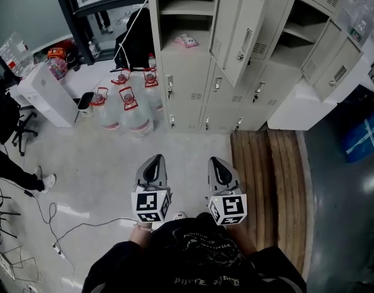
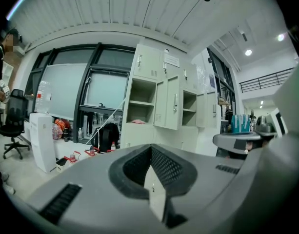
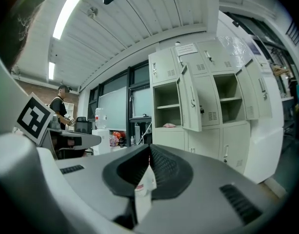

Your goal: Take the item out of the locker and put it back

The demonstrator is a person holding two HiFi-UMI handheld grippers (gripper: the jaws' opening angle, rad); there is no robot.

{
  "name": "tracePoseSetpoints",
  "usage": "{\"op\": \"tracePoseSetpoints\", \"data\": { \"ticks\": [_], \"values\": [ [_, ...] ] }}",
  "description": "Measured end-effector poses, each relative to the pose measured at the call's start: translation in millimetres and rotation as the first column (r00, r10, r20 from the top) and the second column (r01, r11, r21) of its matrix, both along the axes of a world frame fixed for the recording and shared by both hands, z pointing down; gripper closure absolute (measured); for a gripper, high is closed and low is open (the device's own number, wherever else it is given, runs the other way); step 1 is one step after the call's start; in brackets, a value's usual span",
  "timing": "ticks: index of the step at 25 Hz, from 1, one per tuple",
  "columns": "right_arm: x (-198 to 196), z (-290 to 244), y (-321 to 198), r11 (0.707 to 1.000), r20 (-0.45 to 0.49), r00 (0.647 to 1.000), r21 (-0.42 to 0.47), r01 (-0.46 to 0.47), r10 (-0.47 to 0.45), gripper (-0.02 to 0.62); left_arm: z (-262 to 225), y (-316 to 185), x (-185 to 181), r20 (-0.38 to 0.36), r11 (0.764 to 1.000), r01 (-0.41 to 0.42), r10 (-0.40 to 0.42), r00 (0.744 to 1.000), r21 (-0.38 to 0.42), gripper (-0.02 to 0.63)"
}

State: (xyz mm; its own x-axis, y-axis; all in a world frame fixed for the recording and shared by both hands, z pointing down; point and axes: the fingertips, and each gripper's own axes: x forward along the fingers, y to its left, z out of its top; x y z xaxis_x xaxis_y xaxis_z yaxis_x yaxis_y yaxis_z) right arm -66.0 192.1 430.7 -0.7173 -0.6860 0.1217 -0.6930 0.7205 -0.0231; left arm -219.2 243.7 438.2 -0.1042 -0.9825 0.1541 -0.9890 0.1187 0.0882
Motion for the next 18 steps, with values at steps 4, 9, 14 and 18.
{"op": "tracePoseSetpoints", "data": {
  "ticks": [4,9,14,18],
  "values": [
    [-17.6,5.5,-3.0,1.000,-0.029,1.000,-0.006,0.006,-0.006,0.589,3.5,-8.9,-13.9,-0.013,1.000,-0.015,0.015,1.000,0.000,0.598],
    [-31.4,9.1,-12.6,0.999,-0.043,0.999,-0.020,0.032,-0.033,0.591,8.4,-17.5,-23.3,-0.031,1.000,-0.016,0.016,0.999,-0.001,0.598],
    [-41.3,16.0,-35.2,0.999,-0.045,0.998,-0.017,0.037,-0.038,0.590,19.0,-28.5,-31.9,-0.032,1.000,0.011,-0.012,0.999,-0.011,0.598],
    [-53.6,20.6,-65.4,0.998,-0.036,0.998,-0.023,0.052,-0.053,0.591,22.6,-49.9,-42.3,-0.027,0.999,0.041,-0.042,0.999,-0.020,0.598]
  ]
}}
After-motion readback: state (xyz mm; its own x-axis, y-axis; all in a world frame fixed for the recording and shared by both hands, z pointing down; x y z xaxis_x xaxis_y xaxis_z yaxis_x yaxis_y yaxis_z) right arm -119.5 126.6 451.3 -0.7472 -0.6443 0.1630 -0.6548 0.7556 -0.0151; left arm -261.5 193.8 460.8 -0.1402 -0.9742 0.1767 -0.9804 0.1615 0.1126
